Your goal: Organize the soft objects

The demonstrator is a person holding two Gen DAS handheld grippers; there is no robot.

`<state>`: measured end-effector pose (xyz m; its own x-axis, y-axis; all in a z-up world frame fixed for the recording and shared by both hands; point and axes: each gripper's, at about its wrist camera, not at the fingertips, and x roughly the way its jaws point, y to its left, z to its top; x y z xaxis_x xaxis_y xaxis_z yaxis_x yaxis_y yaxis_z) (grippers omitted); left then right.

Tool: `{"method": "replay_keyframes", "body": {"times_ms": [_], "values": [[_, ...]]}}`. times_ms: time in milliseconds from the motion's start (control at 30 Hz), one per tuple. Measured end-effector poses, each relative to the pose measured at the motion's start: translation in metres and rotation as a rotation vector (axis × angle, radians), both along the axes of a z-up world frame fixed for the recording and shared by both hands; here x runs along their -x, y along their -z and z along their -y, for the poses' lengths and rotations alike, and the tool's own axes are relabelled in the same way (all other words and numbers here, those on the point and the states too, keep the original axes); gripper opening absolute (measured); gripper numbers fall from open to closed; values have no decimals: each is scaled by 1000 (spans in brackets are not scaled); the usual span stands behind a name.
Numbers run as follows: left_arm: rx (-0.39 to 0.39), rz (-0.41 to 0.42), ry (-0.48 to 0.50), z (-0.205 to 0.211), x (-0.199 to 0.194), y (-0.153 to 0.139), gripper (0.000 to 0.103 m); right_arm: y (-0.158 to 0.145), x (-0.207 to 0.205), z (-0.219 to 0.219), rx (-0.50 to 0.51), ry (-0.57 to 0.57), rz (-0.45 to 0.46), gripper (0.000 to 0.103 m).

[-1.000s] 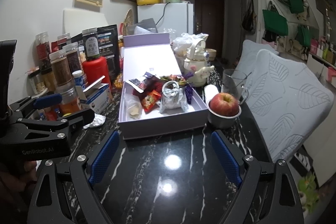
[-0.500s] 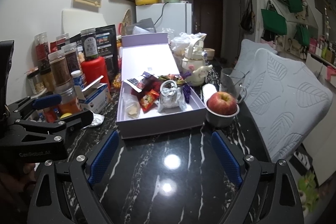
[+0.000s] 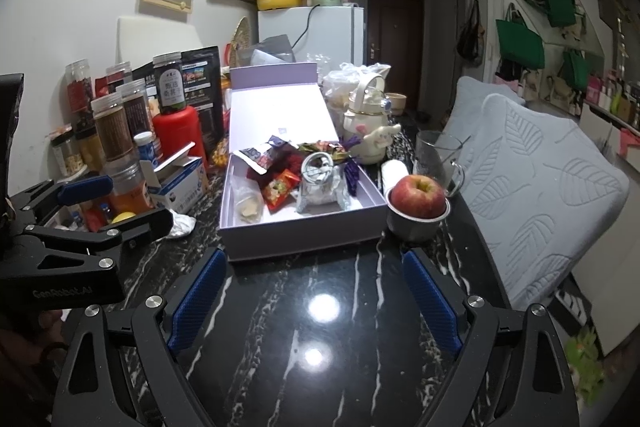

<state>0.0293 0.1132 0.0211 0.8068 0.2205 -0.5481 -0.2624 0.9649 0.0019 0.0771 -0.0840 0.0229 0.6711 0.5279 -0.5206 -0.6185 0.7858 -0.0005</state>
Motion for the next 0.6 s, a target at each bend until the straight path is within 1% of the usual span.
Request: {"method": "replay_keyframes", "body": {"times_ms": [600], "values": [[-18, -24, 1, 3, 1, 6, 99, 6, 1, 1, 10, 6, -14, 91]]}}
